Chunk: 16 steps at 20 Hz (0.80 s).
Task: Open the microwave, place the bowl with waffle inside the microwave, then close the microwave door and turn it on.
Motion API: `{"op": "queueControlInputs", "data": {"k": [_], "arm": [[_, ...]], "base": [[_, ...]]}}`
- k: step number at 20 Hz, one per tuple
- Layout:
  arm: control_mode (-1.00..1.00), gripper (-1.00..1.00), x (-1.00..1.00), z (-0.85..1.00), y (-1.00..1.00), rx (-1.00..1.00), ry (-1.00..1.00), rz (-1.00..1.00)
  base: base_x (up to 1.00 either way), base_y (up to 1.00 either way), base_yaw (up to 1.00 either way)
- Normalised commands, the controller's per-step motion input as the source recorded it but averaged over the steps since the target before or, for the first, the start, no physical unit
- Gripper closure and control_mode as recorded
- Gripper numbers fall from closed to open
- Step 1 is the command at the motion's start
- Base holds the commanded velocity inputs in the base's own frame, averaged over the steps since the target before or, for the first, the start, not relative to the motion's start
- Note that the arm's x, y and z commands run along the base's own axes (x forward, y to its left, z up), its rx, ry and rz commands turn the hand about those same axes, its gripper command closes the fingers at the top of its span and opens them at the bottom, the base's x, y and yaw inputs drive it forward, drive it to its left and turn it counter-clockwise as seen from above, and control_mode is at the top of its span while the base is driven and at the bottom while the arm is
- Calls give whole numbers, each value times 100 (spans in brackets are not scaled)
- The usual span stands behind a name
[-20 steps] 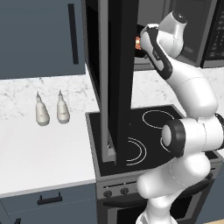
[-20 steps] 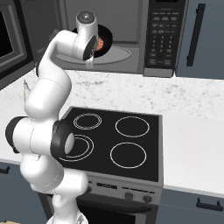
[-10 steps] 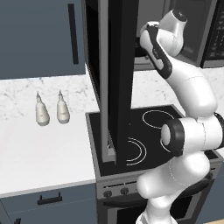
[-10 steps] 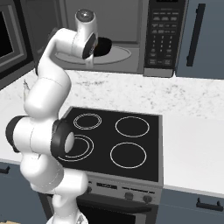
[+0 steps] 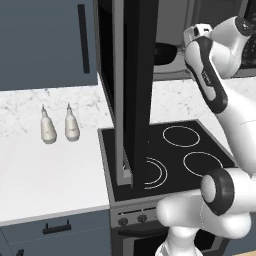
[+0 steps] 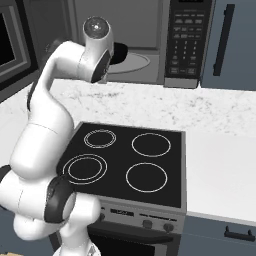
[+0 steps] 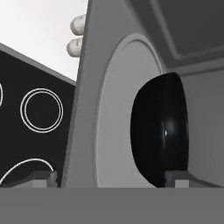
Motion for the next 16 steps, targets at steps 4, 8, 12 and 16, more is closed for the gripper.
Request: {"op": "queueControlInputs", "data": {"k": [4, 8, 12, 16], "arm": [[-100, -100, -100, 3, 0, 0, -2, -3], [-100, -100, -99, 0, 30, 1, 0, -21], [-100, -100, -72, -2, 63, 0, -3, -23], [-100, -100, -63, -37, 45, 0, -11, -5]], "base": [[0, 0, 0], [0, 0, 0], [0, 0, 0], [0, 0, 0]]}}
